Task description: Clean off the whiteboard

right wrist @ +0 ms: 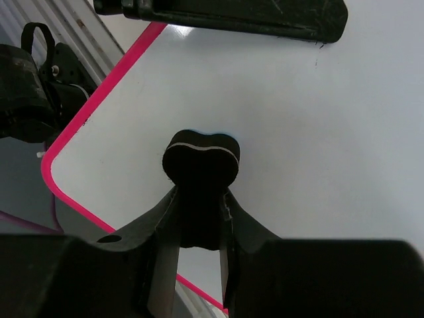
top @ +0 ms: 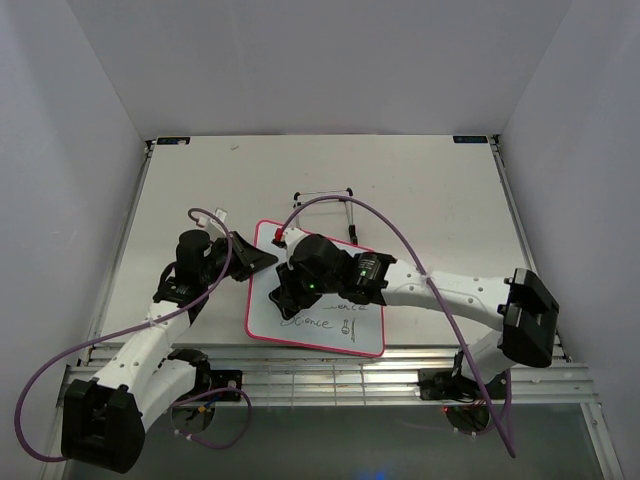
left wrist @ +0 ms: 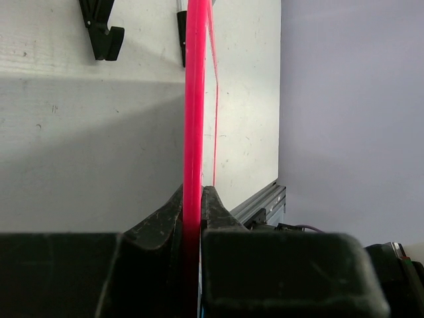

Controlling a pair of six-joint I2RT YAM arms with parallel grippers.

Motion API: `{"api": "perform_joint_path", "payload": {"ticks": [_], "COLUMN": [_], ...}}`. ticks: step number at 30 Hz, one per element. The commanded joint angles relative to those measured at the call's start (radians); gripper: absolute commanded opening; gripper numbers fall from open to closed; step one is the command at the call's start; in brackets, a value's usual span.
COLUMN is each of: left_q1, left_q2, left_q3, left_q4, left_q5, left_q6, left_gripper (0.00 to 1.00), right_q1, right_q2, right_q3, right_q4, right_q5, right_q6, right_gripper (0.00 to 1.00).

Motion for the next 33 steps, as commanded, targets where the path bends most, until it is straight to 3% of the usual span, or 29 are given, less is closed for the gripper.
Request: {"api": "perform_joint_path", "payload": {"ticks": [1,7,14,21,29,33], "left_q1": [-0.022,-0.021,-0.013,0.013,0.073,0.104], "left_q2": [-0.036,-0.045,-0.048,-0.046,-0.034,-0.025], "left_q3": [0.042,0.074,0.102,0.124,0.128,0.136], "left_q4": [0.145,0.089,0.046,-0.017,-0.039,-0.053], "left_q5": [-0.049,-0.075,-0.106,-0.101,-0.029,0.018], "left_q6": [0.014,0.051,0.08,0.112,0.144,0.171], "left_gripper": [0.0,0.0,0.0,0.0,0.0,0.0], "right_q1": [0.018,-0.14,-0.402,-0.525,-0.646,-0.65], "right_q2": [0.052,-0.12,-0.303,-0.241,-0.283,-0.269], "right_q3": [-0.08,-0.466,-0.713,-0.79,-0.804,-0.801], "right_q4": [0.058,0.058,0.038,0.034,0.015,0.018], "right_q5": [-0.051,0.0,-0.038,-0.095,-0.13,-0.126], "right_q6": [0.058,0.127,0.104,0.069,0.054,0.05], "right_gripper": [0.09,0.09,0.1,0.1,0.11,0.11]}}
